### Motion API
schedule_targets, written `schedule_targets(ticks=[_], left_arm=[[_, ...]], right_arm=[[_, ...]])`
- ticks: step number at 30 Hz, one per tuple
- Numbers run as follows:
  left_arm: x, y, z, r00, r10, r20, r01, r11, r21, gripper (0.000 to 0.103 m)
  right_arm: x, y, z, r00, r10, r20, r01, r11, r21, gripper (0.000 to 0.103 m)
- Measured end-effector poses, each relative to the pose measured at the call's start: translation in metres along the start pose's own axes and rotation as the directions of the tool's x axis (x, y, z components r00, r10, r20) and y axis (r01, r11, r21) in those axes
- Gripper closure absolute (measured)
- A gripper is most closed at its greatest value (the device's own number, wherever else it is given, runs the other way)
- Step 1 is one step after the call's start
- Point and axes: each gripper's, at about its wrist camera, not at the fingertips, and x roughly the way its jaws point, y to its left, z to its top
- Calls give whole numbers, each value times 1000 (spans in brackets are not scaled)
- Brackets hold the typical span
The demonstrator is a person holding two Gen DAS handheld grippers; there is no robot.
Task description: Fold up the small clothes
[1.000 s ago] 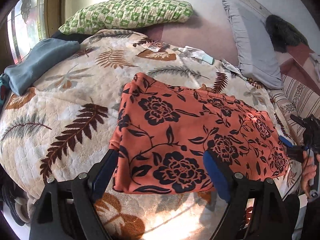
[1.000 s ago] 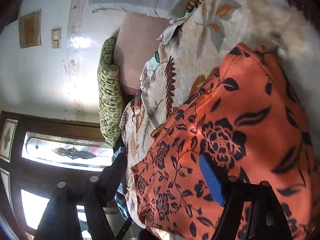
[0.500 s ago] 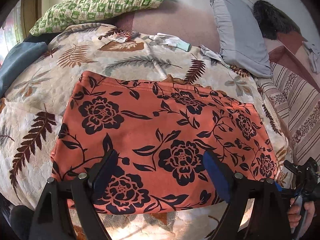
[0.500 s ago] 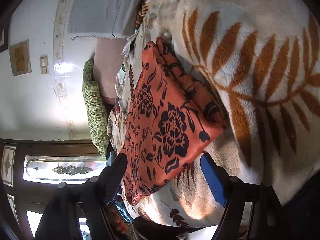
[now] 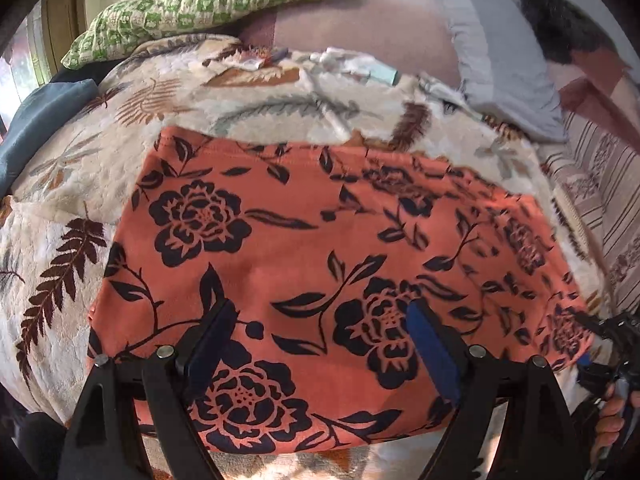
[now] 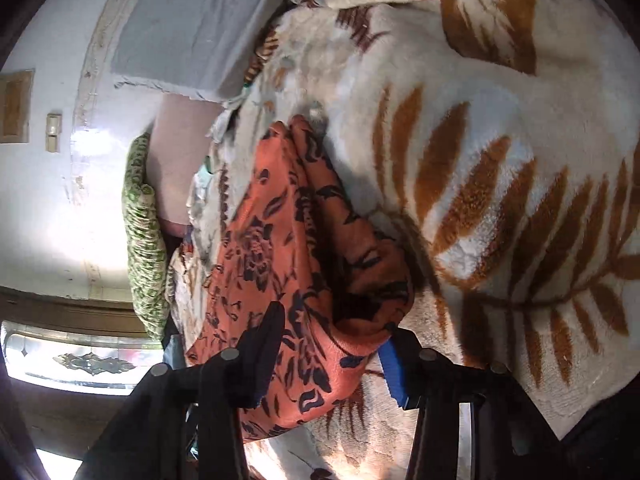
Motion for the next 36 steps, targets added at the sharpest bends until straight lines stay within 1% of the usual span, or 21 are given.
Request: schedule_targets(ticks=[1, 4, 6, 7, 8, 9, 10, 11, 12, 13, 15, 17, 18, 21, 24, 27, 29, 31, 33, 35, 36], left_arm=[[14, -1, -3, 998, 26, -58, -25, 1000, 17, 16], [5, -9, -6, 999, 39, -13, -38, 997, 65, 16], [-13, -11, -3, 999, -4, 42, 2, 999, 47, 16], [-17, -11, -3, 998, 6, 70, -9, 999, 44, 16], [-14, -13, -4, 997, 35, 68, -38, 998, 51, 16], [1, -16, -6, 998, 63, 14, -64, 995, 77, 16], [24, -20, -11, 993, 86, -82, -76, 990, 118, 15], [34, -27, -15, 990, 125, -65, -111, 977, 183, 9], [31, -33, -16, 988, 152, -17, -144, 963, 226, 8], [29, -34, -15, 988, 150, -30, -140, 964, 226, 10], [20, -21, -7, 995, 74, -70, -62, 986, 153, 17], [-3, 4, -3, 999, -8, -39, 10, 999, 47, 24], [-20, 21, -4, 999, -39, 6, 39, 999, -15, 24], [-74, 85, -17, 989, -35, 142, 64, 976, -209, 24], [-123, 151, -42, 970, 57, 235, 33, 933, -359, 24], [-155, 201, -67, 951, 151, 269, -18, 899, -438, 24], [-164, 228, -80, 949, 184, 257, -37, 872, -488, 24], [-166, 246, -92, 947, 205, 247, -47, 849, -526, 24], [-157, 254, -96, 955, 203, 214, -56, 837, -544, 24], [-153, 254, -96, 960, 180, 213, -36, 838, -544, 24], [-154, 249, -94, 959, 170, 227, -24, 847, -531, 24]], right_arm=[[4, -6, 1, 1000, -1, -15, 1, 1000, 30, 46], [2, -4, -1, 999, 36, 5, -36, 999, 40, 29], [4, 3, 0, 1000, 30, 3, -30, 999, 18, 27], [7, 5, 1, 1000, 22, 0, -22, 1000, 6, 27], [11, 5, 2, 1000, 11, -4, -11, 1000, 2, 27], [16, 5, 3, 1000, 7, -6, -7, 1000, 7, 27], [18, 5, 4, 1000, 9, -7, -9, 1000, 6, 34], [19, 8, 5, 1000, -4, -11, 4, 1000, -9, 44], [21, 12, 6, 1000, -17, -23, 16, 999, -28, 77], [21, 16, 5, 999, -25, -32, 24, 999, -38, 84], [15, 36, 3, 999, -50, -13, 48, 993, -107, 87], [5, 72, -5, 999, -50, 18, 52, 974, -221, 89], [0, 94, -11, 998, -44, 35, 52, 957, -286, 89], [-5, 168, -42, 999, 7, 45, 15, 879, -477, 89], [10, 237, -93, 998, 69, -16, -64, 777, -626, 89], [42, 287, -156, 989, 78, -124, -144, 668, -730, 89], [72, 306, -199, 980, 45, -195, -181, 618, -765, 89], [112, 310, -238, 964, -3, -265, -209, 607, -767, 88], [163, 302, -273, 943, -89, -321, -208, 597, -775, 84], [221, 280, -301, 889, -258, -379, -165, 591, -790, 68], [230, 274, -311, 886, -286, -366, -152, 566, -810, 64]])
